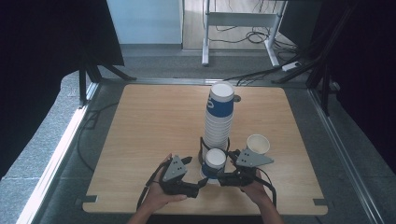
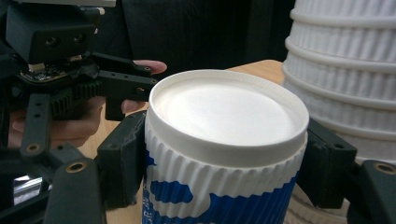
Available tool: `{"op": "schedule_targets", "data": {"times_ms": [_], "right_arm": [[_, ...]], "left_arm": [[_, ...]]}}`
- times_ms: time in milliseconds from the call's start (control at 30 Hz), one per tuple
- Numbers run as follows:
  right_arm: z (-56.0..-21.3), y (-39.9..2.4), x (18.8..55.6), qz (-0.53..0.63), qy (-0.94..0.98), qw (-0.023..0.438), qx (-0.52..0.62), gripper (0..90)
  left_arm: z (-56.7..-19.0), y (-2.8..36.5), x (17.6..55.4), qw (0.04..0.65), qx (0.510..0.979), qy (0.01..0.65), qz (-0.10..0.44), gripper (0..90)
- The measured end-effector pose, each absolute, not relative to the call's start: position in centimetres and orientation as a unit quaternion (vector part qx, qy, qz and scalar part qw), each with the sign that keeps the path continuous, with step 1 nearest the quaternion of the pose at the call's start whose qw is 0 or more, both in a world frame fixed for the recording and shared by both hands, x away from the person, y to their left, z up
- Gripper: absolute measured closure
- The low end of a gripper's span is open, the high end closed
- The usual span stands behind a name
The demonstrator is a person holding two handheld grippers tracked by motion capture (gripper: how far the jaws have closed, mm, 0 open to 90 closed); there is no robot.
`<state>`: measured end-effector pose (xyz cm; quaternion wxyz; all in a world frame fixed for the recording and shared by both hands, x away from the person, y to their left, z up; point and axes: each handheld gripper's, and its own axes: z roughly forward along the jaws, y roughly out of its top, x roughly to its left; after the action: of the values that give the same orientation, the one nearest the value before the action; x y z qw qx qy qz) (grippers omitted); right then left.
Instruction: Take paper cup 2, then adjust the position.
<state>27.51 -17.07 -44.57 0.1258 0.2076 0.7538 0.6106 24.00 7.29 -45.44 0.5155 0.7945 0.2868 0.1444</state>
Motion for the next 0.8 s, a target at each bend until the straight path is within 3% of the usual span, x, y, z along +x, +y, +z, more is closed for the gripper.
{"op": "schedule_targets", "data": {"times_ms": [800], "right_arm": [[-44.9, -14.7, 26.1, 0.626, 0.752, 0.097, 0.183, 27.4]], "left_arm": [[-46.5, 5.7, 23.6, 0.496, 0.816, 0.264, 0.137, 8.0]]}}
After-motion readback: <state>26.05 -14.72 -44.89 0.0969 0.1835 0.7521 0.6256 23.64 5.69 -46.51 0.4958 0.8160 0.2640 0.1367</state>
